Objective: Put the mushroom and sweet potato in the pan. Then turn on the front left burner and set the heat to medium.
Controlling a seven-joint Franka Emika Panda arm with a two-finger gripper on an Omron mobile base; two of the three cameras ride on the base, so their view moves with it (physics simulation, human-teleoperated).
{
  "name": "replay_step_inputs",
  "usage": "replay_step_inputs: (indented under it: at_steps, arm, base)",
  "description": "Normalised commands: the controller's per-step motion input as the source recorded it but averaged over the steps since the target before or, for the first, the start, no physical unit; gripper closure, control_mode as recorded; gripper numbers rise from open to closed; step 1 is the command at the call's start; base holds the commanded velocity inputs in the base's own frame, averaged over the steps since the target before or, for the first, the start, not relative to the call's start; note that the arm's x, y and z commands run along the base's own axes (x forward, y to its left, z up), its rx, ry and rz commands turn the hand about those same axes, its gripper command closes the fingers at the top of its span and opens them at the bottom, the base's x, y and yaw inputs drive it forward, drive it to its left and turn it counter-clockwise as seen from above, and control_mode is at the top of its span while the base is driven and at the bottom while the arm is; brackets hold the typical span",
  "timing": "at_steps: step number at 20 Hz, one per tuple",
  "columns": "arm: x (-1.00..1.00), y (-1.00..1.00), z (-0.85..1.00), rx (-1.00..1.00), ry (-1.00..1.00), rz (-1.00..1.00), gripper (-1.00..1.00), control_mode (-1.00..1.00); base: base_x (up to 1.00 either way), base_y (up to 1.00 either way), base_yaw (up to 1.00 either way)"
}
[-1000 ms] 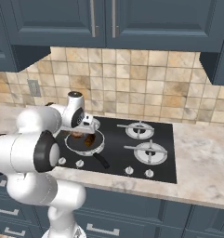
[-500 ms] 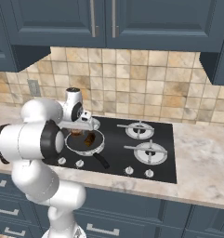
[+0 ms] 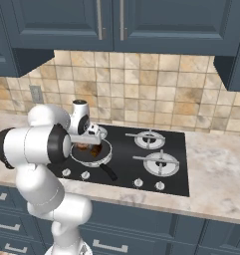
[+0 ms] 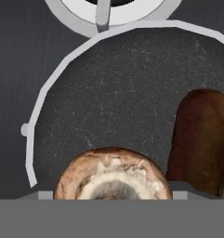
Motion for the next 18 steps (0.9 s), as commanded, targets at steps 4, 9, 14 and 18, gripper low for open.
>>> replay_step_inputs:
  at_steps: [4, 9, 14, 18]
  arm:
    - [0.00, 0.00, -0.04, 0.00, 0.00, 0.00, 1.00, -1.00]
    - [0.00, 0.00, -0.05, -0.04, 0.00, 0.00, 1.00, -1.00]
    - [0.00, 0.02, -0.03, -0.04, 0.00, 0.00, 1.00, -1.00]
    - [0.00, 0.01, -0.07, -0.01, -0.01, 0.00, 1.00, -1.00]
  base:
    - [0.00, 0.00, 0.00]
    - [0.00, 0.00, 0.00]
    - [0.00, 0.00, 0.00]
    - [0.00, 0.00, 0.00]
